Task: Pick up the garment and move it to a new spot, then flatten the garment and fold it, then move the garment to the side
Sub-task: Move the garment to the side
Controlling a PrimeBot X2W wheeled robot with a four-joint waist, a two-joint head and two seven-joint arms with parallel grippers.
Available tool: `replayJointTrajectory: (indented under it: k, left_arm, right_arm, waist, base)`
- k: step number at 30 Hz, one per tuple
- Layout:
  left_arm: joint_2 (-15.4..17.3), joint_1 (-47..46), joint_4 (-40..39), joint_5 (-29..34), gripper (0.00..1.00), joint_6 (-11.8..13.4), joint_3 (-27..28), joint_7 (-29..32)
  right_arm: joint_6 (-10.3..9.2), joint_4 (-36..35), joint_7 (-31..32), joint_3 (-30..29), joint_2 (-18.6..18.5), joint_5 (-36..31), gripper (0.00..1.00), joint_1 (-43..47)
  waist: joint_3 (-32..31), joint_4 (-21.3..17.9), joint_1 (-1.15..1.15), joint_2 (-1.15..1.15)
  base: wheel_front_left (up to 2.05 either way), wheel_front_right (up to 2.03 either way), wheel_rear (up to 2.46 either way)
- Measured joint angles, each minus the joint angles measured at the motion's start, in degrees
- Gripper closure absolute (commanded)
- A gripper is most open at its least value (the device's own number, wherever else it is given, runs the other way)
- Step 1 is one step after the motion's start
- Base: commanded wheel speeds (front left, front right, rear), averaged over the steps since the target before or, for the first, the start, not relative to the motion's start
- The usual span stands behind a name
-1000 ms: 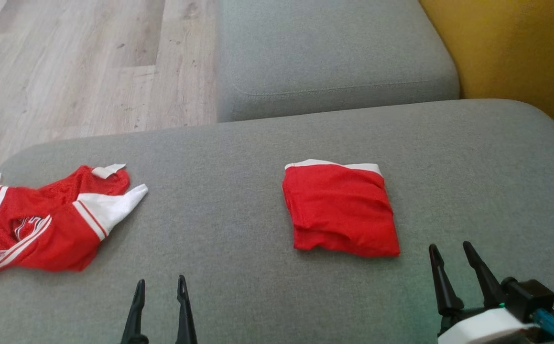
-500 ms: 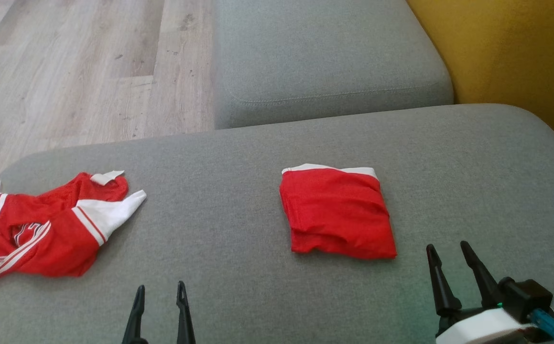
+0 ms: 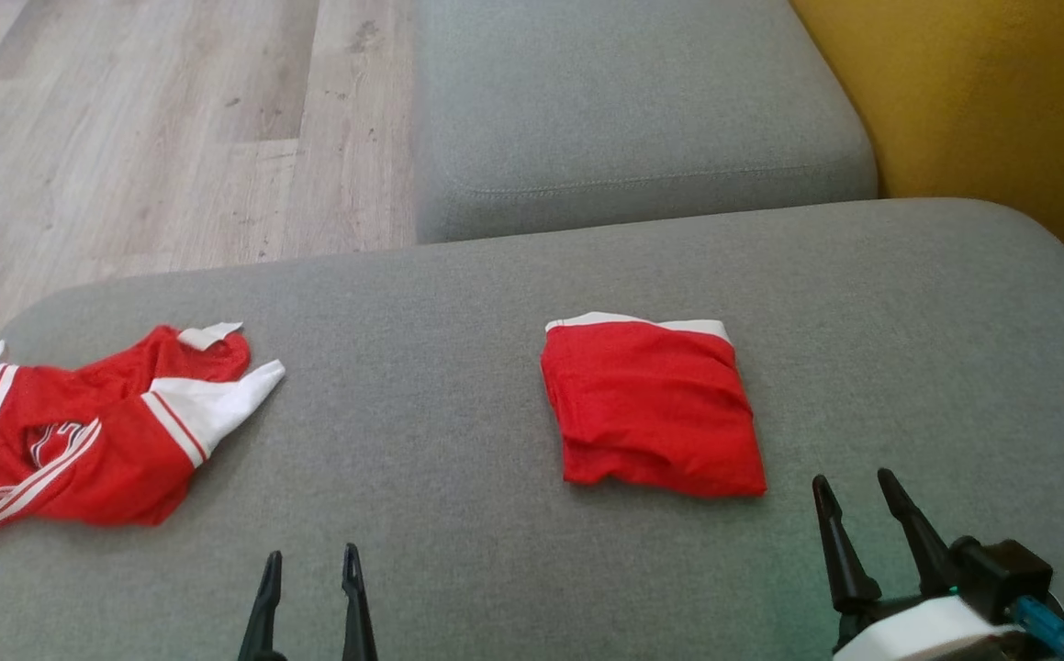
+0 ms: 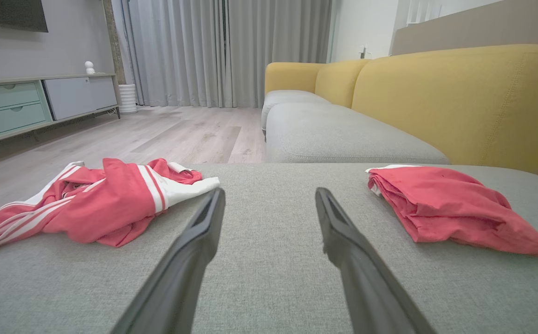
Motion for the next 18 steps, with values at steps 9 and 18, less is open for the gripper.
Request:
replayJointTrajectory:
  k: [9, 18]
  left_arm:
    - [0.0, -0.07, 0.03, 0.12, 0.0, -0.16, -0.49, 0.0]
    - [0.01, -3.64, 0.21, 1.1, 0.0, -0.49, -2.68, 0.0]
  right_arm:
    - [0.0, 0.45, 0.0, -0.07, -0.09, -0.09, 0.0, -0.19]
    - [0.0, 6.98, 0.01, -0.31, -2.2, 1.63, 0.0, -9.67]
  waist:
    - [2.36, 0.72, 0.0, 0.0]
    - [9.28, 2.15, 0.0, 0.0]
  base:
    - [0.0, 0.0, 0.0]
    - [0.0, 0.0, 0.0]
